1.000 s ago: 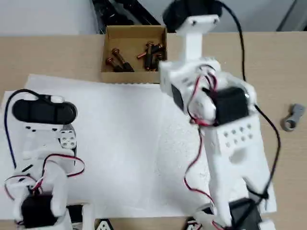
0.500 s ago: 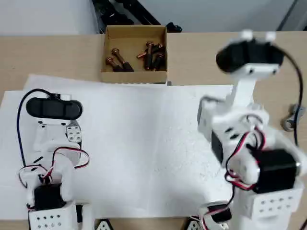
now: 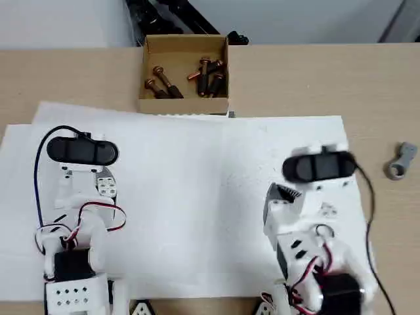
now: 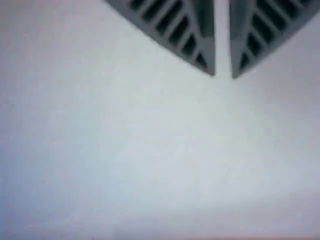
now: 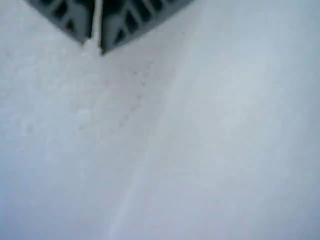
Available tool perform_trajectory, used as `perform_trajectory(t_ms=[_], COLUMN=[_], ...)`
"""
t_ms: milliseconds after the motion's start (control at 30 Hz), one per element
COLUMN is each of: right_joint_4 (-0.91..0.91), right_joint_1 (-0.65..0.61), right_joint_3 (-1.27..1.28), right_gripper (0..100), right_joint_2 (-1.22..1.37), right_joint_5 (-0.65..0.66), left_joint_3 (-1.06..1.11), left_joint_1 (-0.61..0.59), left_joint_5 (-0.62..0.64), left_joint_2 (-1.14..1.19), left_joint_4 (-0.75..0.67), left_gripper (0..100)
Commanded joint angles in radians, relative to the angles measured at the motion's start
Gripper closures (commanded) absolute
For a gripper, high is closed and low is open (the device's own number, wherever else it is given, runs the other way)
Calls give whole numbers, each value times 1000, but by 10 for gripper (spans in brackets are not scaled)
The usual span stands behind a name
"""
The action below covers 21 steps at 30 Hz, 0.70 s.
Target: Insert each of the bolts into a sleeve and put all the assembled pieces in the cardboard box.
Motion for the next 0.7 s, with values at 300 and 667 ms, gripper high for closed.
perform_trajectory(t_ms=[300,667], right_joint_4=[1,-2], right_joint_1=[8,8], right_joint_3=[235,402], right_gripper=[995,995], right_joint_2=[-249,-249], right_joint_5=[81,75], left_joint_3=[127,239], left_joint_1=[-189,-195], left_joint_5=[87,87], left_joint_2=[-12,-12], left_joint_4=[-144,-149], left_gripper=[994,994])
